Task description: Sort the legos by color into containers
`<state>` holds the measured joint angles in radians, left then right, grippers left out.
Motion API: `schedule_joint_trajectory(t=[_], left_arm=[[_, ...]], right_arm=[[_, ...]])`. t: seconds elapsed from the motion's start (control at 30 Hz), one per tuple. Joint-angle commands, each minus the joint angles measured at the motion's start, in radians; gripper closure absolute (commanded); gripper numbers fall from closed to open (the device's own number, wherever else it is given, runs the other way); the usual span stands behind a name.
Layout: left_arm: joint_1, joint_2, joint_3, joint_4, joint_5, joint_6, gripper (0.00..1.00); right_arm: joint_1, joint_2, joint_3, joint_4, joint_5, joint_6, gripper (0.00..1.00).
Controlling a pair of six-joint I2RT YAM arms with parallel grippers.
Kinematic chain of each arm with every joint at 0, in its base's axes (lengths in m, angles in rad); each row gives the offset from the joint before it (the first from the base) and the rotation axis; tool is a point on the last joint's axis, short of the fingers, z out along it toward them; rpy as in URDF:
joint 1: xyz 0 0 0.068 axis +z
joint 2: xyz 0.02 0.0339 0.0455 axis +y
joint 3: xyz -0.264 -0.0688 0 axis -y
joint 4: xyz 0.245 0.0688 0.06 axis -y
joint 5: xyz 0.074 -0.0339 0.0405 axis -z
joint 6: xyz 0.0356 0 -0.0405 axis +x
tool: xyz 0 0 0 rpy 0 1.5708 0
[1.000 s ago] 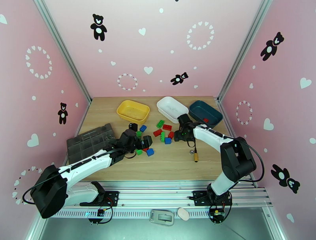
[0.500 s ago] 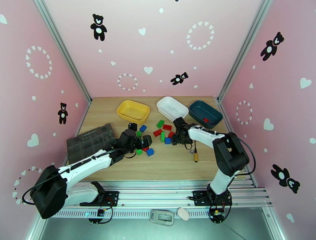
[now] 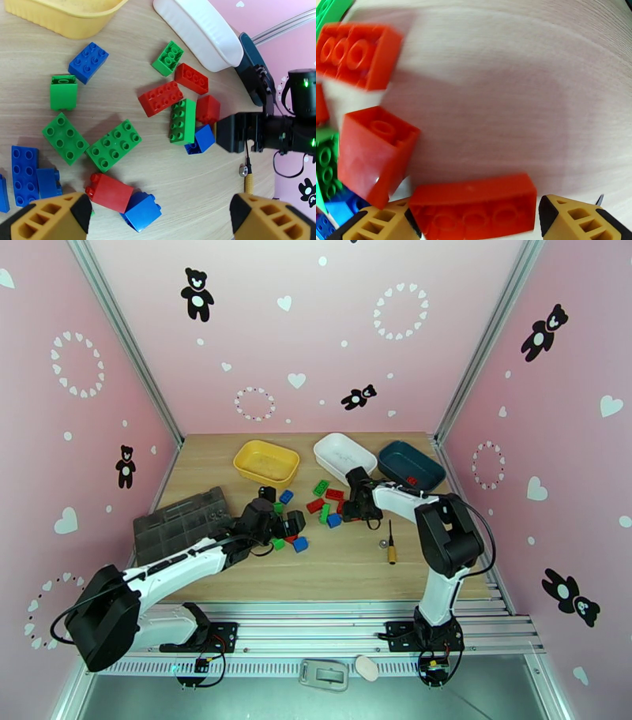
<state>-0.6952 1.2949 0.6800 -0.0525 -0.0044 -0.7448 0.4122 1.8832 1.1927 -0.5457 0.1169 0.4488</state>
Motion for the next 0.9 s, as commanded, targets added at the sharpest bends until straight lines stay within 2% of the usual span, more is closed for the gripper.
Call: schedule_joint_trajectory(t=[0.0,0.33,0.6,0.87], left_arm=[[0.008,0.029,0.014,0.033,0.032,-0.012,0.02],[-0.014,0.180,0.127,0.069,0.091,-0.013,0.02],[-0.066,0.424,0.410,0.086,0.153,-0.012,0.03],[-0.087,0.694,0.805,0.087,0.252,-0.089,0.03]], right_arm=[[-0.005,0.029,0.044,-0.012,-0.016,-0.012,0.22],[-0.025,-0.042,0.015,-0.017,-0.037,-0.002,0.36],[-0.099,-0.183,-0.043,-0.013,-0.074,0.021,0.42],[-0.292,-0.298,-0.045,0.005,-0.112,0.062,0.43]])
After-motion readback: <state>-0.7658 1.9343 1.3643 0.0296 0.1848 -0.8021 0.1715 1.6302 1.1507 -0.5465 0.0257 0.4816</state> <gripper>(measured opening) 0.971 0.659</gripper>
